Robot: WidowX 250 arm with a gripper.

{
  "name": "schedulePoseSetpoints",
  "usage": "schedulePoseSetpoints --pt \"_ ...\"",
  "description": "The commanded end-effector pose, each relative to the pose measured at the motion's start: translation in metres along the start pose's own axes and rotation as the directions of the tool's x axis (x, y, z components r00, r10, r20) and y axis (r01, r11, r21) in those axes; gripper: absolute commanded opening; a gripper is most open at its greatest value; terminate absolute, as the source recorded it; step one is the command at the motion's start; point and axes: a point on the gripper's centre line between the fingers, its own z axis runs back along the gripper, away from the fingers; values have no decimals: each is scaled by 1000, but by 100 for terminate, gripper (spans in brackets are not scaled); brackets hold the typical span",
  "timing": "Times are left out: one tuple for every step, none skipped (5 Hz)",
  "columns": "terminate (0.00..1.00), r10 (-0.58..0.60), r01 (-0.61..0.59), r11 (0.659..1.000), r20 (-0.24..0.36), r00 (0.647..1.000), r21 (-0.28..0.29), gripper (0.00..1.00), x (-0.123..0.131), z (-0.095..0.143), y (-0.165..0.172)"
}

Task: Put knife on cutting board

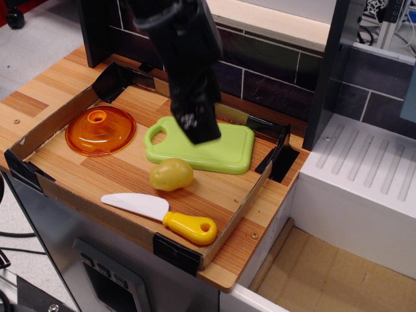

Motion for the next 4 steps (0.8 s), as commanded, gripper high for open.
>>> schedulePoseSetpoints --pt "0 -223 217 974 -97 970 -65 100 -24 -8 -26" --pt "0 -320 311 947 -134 938 -83 100 -30 -18 -27" --pt "0 -353 347 936 -171 920 -65 100 -37 -27 -21" --pt "0 -370 366 929 -181 911 -57 100 -42 -37 -17"
